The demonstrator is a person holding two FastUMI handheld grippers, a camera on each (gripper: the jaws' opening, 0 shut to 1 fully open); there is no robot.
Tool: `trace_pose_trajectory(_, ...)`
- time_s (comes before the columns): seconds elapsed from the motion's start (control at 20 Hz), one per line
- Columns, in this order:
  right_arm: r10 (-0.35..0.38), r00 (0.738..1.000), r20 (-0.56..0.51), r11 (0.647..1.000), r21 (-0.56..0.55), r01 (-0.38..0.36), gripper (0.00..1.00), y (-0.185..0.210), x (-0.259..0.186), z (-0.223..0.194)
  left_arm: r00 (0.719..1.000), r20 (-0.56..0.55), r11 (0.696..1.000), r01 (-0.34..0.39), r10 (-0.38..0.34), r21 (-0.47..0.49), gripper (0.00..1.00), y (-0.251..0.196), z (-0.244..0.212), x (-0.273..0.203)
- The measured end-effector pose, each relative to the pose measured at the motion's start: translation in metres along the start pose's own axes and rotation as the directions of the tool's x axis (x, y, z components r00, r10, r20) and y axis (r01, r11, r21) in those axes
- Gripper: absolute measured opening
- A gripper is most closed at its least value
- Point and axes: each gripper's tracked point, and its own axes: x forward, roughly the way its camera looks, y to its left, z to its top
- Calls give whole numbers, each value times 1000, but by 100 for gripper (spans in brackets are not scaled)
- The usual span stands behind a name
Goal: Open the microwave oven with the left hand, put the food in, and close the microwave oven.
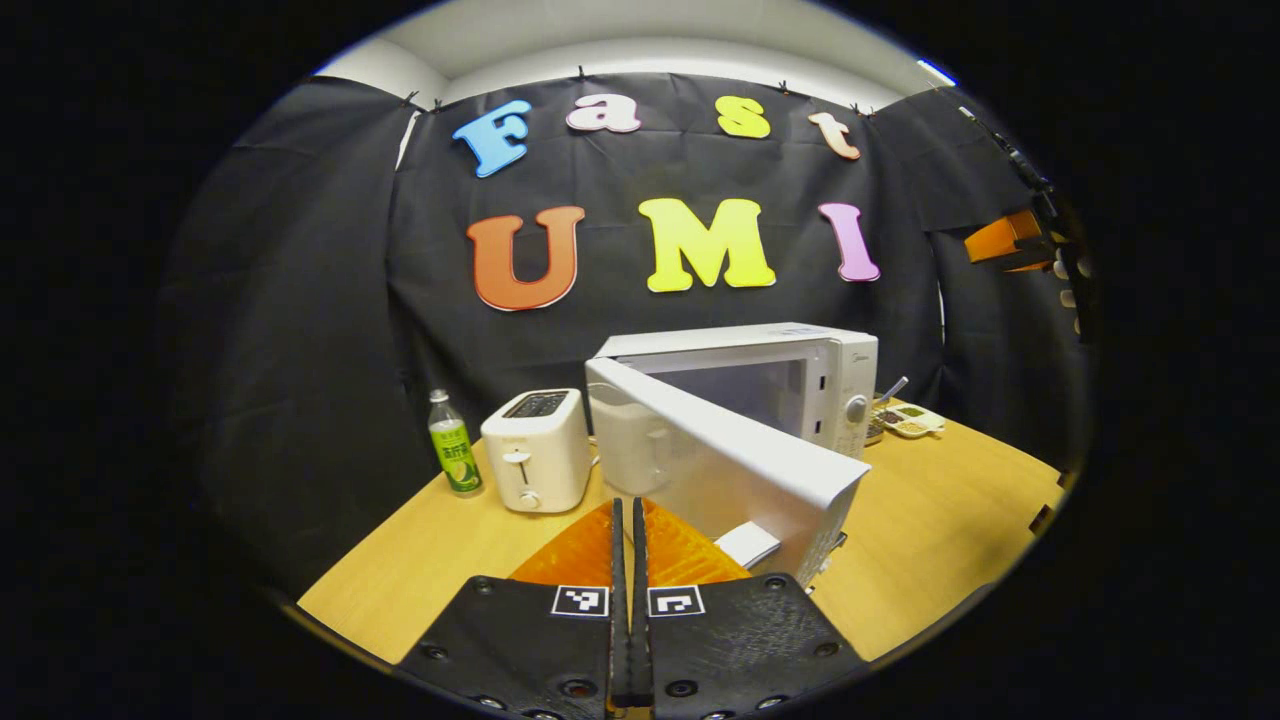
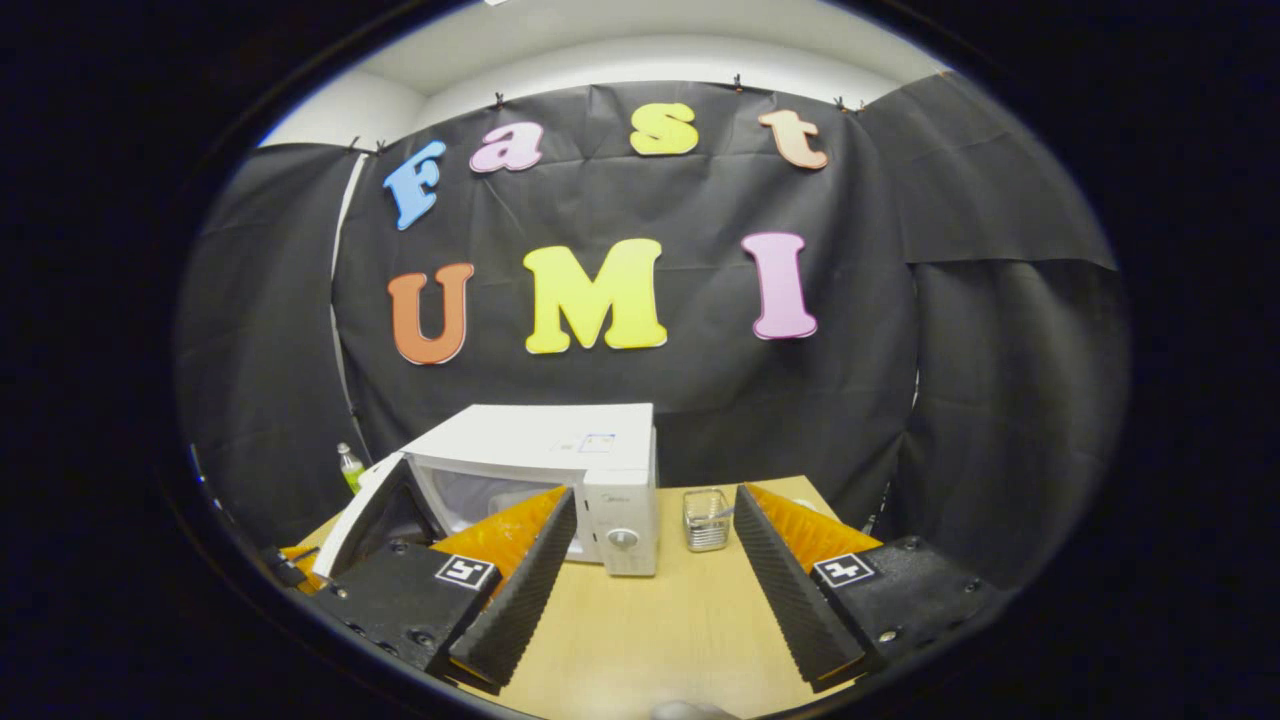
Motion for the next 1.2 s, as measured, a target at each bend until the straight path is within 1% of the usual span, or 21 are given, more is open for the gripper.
trace_pose_trajectory(0.05,-3,1000,-3,1000,-2,3,100,-6,2,-1,1000,-2,1000,14,-14,-9,0,-11,-1,3)
trace_pose_trajectory(0.1,-6,1000,-11,1000,-3,6,92,-11,1,-2,1000,3,1000,23,-23,-19,0,-23,-1,7)
trace_pose_trajectory(0.25,-24,999,-25,1000,-4,24,92,-29,-1,2,998,11,998,55,-55,-41,0,-56,0,22)
trace_pose_trajectory(0.3,-27,999,-30,1000,-7,26,100,-33,0,2,998,15,997,68,-68,-45,0,-66,1,28)
trace_pose_trajectory(0.4,-26,999,-34,1000,-18,26,100,-41,4,4,996,18,995,89,-88,-46,0,-85,3,41)
trace_pose_trajectory(0.45,-26,999,-34,999,-23,25,92,-45,8,5,995,21,994,98,-97,-44,0,-92,4,47)
trace_pose_trajectory(0.7,-10,999,-51,1000,-4,10,92,-57,17,4,989,33,990,142,-142,-22,0,-126,14,79)
trace_pose_trajectory(1.0,-1,998,-69,1000,3,1,92,-69,34,4,985,42,986,169,-169,-12,0,-156,22,115)
trace_pose_trajectory(1.05,0,997,-72,1000,3,0,100,-71,37,5,984,42,985,171,-171,-8,0,-159,23,121)
trace_pose_trajectory(1.15,4,997,-77,1000,3,-3,100,-73,43,5,984,43,985,171,-171,-3,0,-162,25,132)
trace_pose_trajectory(1.2,5,997,-79,1000,2,-5,92,-74,45,6,985,43,986,168,-168,-5,0,-163,24,135)
